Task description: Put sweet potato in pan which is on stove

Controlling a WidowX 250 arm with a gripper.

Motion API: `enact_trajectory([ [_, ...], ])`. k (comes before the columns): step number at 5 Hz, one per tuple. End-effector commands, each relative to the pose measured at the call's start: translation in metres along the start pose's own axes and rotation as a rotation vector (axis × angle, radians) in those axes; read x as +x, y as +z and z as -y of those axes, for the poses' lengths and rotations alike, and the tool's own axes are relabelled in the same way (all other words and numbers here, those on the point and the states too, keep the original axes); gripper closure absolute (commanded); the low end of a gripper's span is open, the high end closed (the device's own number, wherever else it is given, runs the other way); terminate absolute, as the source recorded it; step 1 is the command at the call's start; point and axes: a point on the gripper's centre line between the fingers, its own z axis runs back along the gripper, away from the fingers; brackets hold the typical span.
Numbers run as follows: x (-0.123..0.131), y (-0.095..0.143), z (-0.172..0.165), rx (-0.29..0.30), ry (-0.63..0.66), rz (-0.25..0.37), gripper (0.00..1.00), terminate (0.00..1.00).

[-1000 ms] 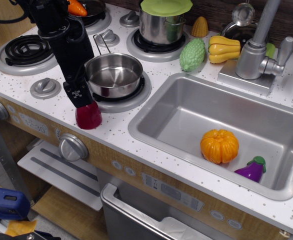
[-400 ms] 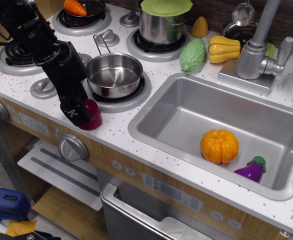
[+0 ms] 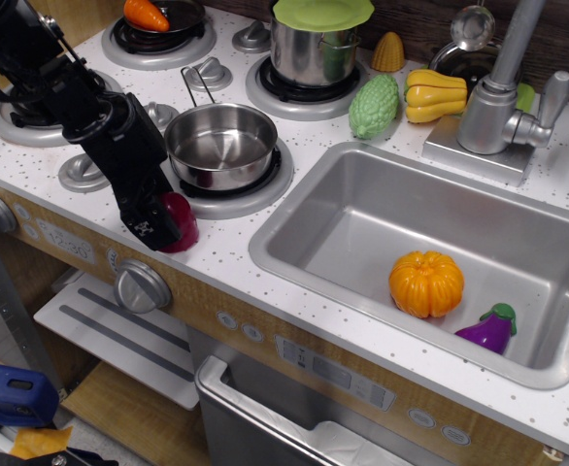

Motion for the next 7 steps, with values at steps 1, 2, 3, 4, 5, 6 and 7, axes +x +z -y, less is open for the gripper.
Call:
enact_trajectory([
  [1,0.006,0.008,-0.008,0.064,-0.019,0.034,0.00,0.00],
  [2,0.013,0.015,-0.008,0.088,-0.024,0.017,0.00,0.00],
  [3,0.025,0.047,-0.011,0.102,-0.029,-0.052,1.00,0.00],
  [4,0.044,0.073,-0.009,0.138,-0.040,-0.122,1.00,0.00],
  [5,0.062,0.079,-0.015,0.204,-0.092,-0.147,1.00,0.00],
  [6,0.076,0.074,-0.029,0.249,-0.148,-0.156,1.00,0.00],
  [7,0.084,0.068,-0.045,0.252,-0.205,-0.153,1.00,0.00],
])
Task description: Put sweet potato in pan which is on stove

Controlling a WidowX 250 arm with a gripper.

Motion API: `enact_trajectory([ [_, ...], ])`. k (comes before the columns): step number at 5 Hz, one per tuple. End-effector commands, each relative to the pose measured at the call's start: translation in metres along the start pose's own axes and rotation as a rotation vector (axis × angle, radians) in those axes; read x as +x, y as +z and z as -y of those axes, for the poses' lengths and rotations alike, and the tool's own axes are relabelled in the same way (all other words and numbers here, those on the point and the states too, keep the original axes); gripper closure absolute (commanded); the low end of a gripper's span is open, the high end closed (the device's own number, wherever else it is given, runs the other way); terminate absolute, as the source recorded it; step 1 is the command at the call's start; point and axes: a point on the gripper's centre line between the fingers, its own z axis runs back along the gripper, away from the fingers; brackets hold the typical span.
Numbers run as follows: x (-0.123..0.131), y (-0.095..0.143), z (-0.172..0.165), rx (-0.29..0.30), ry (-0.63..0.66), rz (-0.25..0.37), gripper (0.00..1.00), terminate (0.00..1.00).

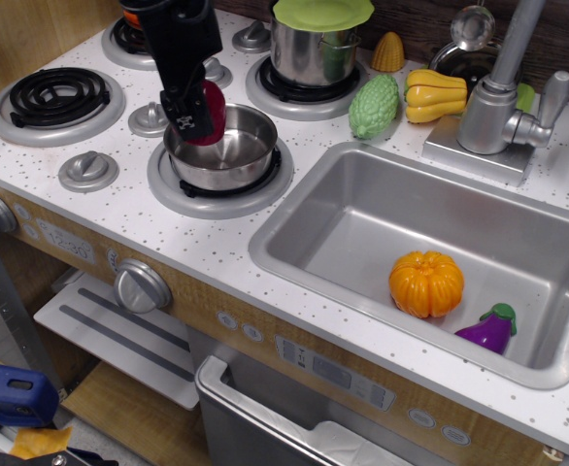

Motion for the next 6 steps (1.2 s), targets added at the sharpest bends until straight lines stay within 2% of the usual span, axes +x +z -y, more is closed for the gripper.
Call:
enact_trajectory([
  [1,0.007,-0.004,-0.024,0.050,-0.060,0.044,1.00,0.00],
  [3,0.000,-0.031,-0.029,-0.014,-0.058,0.112,1.00,0.00],
  [4,-0.005,-0.041,-0.029,-0.021,-0.071,0.131,0.00,0.00],
  [6,-0.008,-0.042,-0.028,-0.025,-0.101,0.150,0.00,0.00],
])
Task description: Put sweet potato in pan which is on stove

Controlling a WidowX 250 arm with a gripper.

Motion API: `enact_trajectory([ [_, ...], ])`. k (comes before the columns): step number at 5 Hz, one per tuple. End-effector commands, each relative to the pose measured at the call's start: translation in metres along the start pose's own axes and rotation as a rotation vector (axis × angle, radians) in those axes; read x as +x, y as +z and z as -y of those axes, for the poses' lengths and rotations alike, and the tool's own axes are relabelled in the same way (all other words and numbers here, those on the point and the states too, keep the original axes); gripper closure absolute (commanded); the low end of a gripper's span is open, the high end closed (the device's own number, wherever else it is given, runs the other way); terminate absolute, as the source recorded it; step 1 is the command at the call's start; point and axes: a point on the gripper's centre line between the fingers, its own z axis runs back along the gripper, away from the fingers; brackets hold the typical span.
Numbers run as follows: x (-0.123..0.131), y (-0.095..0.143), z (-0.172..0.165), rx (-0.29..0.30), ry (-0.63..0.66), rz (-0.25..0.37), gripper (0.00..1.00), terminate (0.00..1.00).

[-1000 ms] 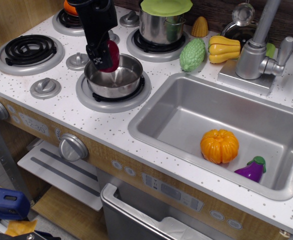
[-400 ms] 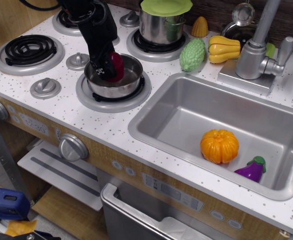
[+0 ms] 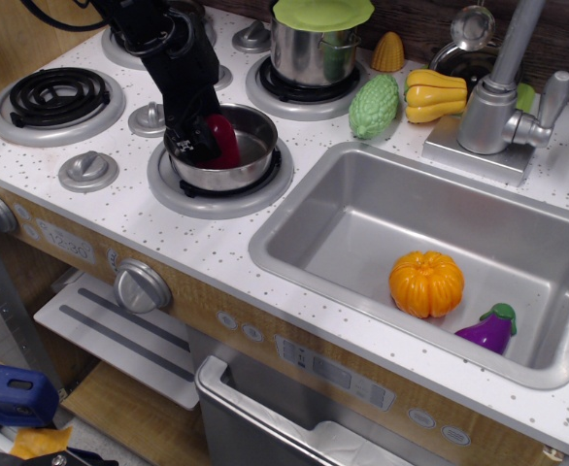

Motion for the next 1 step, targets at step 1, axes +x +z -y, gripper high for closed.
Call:
enact_trajectory([
  [1,0.0013,0.0123,-0.0095,0.043,-0.014,0.001,0.00,1.00],
])
